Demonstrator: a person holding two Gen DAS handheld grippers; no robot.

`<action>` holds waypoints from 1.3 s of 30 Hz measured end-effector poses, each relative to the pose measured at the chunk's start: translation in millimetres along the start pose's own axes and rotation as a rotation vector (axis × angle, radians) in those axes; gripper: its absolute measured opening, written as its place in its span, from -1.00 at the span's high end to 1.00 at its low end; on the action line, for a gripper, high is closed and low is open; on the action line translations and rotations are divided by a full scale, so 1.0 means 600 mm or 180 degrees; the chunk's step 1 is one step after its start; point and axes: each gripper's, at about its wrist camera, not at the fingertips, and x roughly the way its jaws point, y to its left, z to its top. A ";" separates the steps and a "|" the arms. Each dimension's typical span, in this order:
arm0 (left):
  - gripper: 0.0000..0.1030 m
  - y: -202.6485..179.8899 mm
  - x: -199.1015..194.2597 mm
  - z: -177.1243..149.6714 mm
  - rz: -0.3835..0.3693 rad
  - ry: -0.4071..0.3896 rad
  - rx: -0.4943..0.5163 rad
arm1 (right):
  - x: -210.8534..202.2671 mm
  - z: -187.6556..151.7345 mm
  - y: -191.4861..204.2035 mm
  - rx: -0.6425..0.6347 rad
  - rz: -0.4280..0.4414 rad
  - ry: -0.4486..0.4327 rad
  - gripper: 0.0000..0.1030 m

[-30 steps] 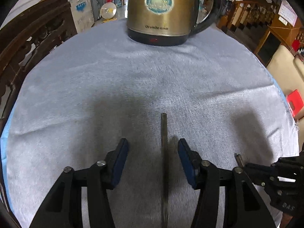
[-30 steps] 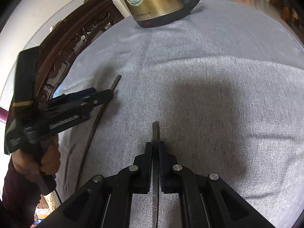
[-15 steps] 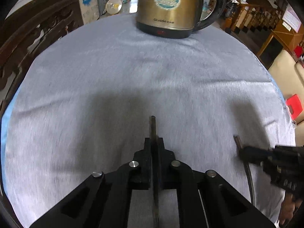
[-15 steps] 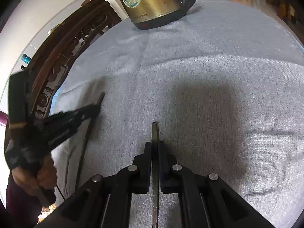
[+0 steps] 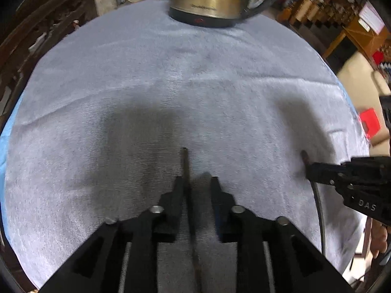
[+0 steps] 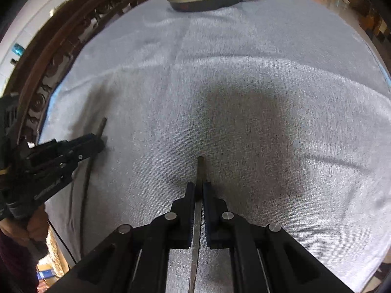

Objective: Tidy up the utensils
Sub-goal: 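Lift the chopsticks and lower them into the grey cup with both tools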

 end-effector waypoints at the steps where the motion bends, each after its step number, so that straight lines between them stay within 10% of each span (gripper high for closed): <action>1: 0.47 -0.004 0.003 0.006 0.0023 0.0076 0.0038 | 0.001 0.004 0.005 -0.0038 -0.0034 0.0049 0.79; 16: 0.89 -0.017 0.032 0.075 0.0241 0.0313 0.0090 | 0.006 0.012 0.050 -0.0289 -0.0302 -0.0072 0.83; 39: 0.90 0.049 -0.179 -0.063 0.0385 -0.0689 -0.0480 | -0.126 -0.100 -0.067 0.0516 0.0156 -0.0995 0.87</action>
